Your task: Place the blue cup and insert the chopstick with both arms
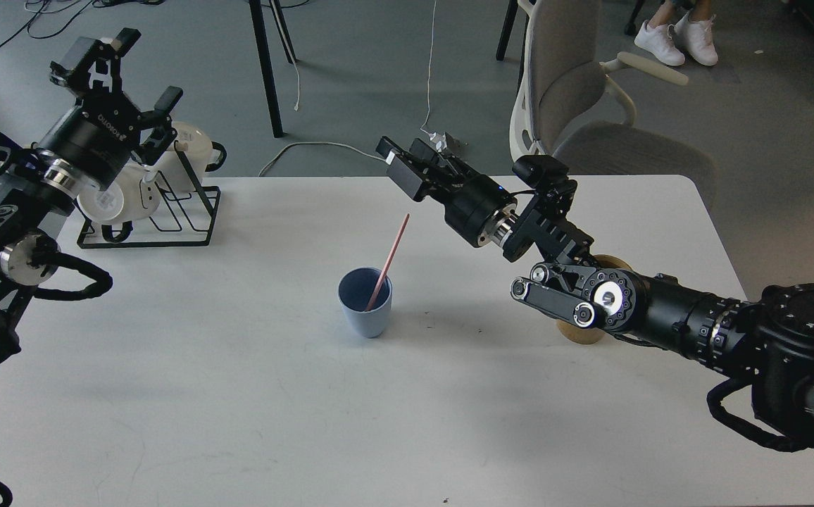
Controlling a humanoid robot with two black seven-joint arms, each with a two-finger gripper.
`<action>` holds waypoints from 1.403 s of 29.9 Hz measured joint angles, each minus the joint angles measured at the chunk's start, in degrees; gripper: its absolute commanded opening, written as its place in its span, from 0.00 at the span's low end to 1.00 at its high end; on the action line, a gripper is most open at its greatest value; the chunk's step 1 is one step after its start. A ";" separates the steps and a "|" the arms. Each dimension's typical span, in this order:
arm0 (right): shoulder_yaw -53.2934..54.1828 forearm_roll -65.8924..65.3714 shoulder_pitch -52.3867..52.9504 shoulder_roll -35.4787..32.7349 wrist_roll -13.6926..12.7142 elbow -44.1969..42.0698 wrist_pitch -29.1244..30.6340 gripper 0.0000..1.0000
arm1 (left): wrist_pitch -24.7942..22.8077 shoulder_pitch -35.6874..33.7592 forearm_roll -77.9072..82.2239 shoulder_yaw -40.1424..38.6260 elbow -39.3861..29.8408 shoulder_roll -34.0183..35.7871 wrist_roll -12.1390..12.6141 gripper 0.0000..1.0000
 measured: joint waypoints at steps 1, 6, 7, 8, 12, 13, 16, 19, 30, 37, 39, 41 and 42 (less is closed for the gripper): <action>1.89 1.32 0.00 0.00 0.00 0.00 0.00 0.91 | 0.00 -0.01 -0.01 -0.12 0.00 0.00 0.00 0.93; 10.52 5.47 -0.74 -0.55 0.00 0.62 0.00 0.91 | 0.00 -0.24 -0.11 -0.37 -0.06 -0.01 0.00 0.93; 12.12 5.74 -1.24 -1.07 0.00 0.87 0.00 0.91 | 0.00 -0.30 -0.13 -0.37 -0.07 -0.05 0.00 0.93; 13.44 5.86 -1.72 -1.50 0.00 1.14 0.00 0.91 | 0.00 -0.38 -0.19 -0.38 -0.07 -0.13 0.00 0.93; 19.89 6.77 -4.71 -4.85 0.00 4.44 0.00 0.91 | 0.01 -0.61 -0.30 0.06 -0.11 -0.24 0.00 0.93; 21.48 7.52 -5.73 -6.12 0.00 6.12 0.00 0.91 | 0.00 -0.61 -0.31 0.20 -0.11 -0.25 0.00 0.93; 25.80 11.36 -9.50 -10.12 0.00 12.52 0.00 0.91 | -0.01 -0.59 -0.30 0.53 -0.11 -0.26 0.00 0.93; 29.46 15.89 -13.81 -14.17 -0.01 19.08 0.29 0.91 | -0.01 -0.48 -0.24 0.60 -0.10 -0.24 0.00 0.93; 43.27 23.50 -23.51 -17.26 -0.01 26.59 18.75 0.99 | 0.00 -0.20 -0.27 0.20 -0.73 0.50 0.00 0.93; 44.01 23.57 -23.62 -16.59 -0.01 26.62 19.72 0.99 | 0.00 0.02 -0.30 -0.18 -0.88 0.62 0.00 0.93; 44.04 23.57 -23.55 -16.49 -0.01 26.66 19.72 0.99 | 0.00 0.19 -0.30 -0.03 -0.88 0.62 0.00 0.93; 44.09 23.57 -23.55 -16.46 -0.01 26.66 19.71 0.99 | 0.00 0.38 -0.35 0.04 -0.89 0.57 0.00 0.93; 44.11 23.57 -23.59 -16.43 -0.01 26.66 19.65 0.99 | 0.00 0.55 -0.37 0.05 -0.89 0.56 0.00 0.93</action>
